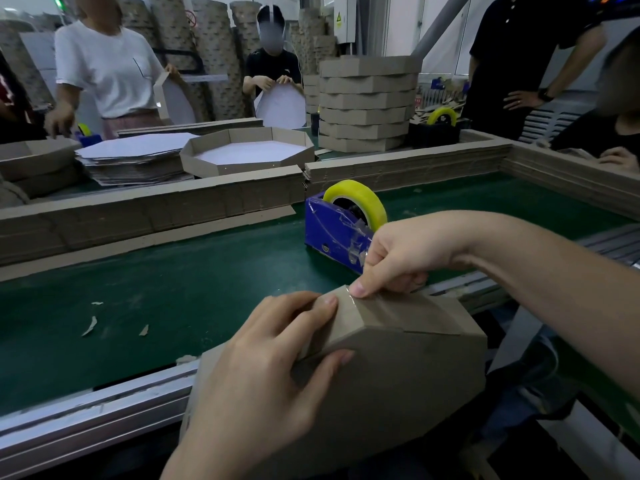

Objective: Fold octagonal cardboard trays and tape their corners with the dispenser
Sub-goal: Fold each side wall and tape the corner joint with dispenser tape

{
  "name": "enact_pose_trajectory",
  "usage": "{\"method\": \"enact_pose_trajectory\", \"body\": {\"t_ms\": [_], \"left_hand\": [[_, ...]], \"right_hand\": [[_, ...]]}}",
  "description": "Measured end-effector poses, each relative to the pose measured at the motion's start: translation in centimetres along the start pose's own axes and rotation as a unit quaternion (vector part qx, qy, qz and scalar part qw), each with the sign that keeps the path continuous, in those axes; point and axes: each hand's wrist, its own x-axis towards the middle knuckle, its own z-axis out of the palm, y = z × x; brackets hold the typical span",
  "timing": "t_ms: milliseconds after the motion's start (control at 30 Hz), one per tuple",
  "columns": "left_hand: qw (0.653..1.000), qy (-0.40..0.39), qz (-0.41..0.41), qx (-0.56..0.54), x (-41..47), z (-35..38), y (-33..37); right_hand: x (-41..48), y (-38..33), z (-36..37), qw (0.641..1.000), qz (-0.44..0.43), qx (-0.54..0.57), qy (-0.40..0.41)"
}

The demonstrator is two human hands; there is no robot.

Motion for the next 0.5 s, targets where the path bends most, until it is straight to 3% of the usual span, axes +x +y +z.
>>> {"method": "enact_pose_trajectory", "body": {"t_ms": [100,300,500], "left_hand": [[1.000,0.010,0.003,0.003,-0.4,-0.4,-0.3],[0.999,0.034,0.005,-0.005,-1.2,-1.0,-0.7],[0.994,0.062,-0.074,-0.057,-1.7,-3.6,-1.9]], "right_hand": [[0.3,0.5,0.2,0.995,0.034,-0.086,0.041],[-0.9,2.6,0.8,0.995,-0.068,-0.017,0.071],[-1.8,4.3,3.3,0.987,-0.139,0.033,0.077]]}}
